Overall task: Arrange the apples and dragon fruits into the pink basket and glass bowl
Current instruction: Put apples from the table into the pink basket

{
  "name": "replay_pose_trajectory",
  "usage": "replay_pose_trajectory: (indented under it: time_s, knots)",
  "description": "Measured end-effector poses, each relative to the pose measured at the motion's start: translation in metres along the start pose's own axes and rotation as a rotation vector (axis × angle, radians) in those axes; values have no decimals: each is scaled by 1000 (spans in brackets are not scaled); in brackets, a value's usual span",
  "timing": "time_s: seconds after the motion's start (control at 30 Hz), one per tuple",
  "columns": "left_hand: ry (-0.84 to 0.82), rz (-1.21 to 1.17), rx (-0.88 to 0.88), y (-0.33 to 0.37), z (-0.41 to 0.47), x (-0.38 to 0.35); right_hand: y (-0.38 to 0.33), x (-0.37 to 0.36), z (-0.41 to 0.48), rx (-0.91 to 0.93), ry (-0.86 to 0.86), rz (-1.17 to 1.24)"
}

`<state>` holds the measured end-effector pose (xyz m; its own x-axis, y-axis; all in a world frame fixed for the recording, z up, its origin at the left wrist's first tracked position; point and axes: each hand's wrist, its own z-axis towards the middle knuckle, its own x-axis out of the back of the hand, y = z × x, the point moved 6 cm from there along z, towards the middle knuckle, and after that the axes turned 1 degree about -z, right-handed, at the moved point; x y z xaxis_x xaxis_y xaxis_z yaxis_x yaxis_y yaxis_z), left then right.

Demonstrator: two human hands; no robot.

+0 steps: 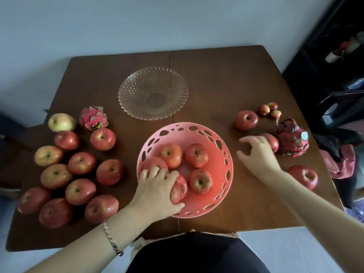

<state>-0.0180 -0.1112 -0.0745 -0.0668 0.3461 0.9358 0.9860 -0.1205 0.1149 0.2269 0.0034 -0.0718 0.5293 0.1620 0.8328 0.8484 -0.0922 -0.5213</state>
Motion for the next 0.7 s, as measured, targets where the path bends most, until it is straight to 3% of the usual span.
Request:
replay_pose_trajectory:
  time_s: [0.13,0.27,0.33,0.43,0.57,0.7]
  knots:
    - [-36,-53,-7,4,1,6,38,6,35,-176,-44,-337]
    - [116,-492,102,-3,11,34,51,-10,49,-254,-145,-574]
    - [228,-594,153,-12,27,55,53,-15,52,-281,-139,-586]
    - [280,-517,165,-28,56,77,54,-19,56,-312,-122,-561]
    - [42,-149,130,-36,84,67,55,-19,60,-222,-56,-663]
    - [-22,-26,32,-32,97,59,58,-15,60,-213,-48,-757]
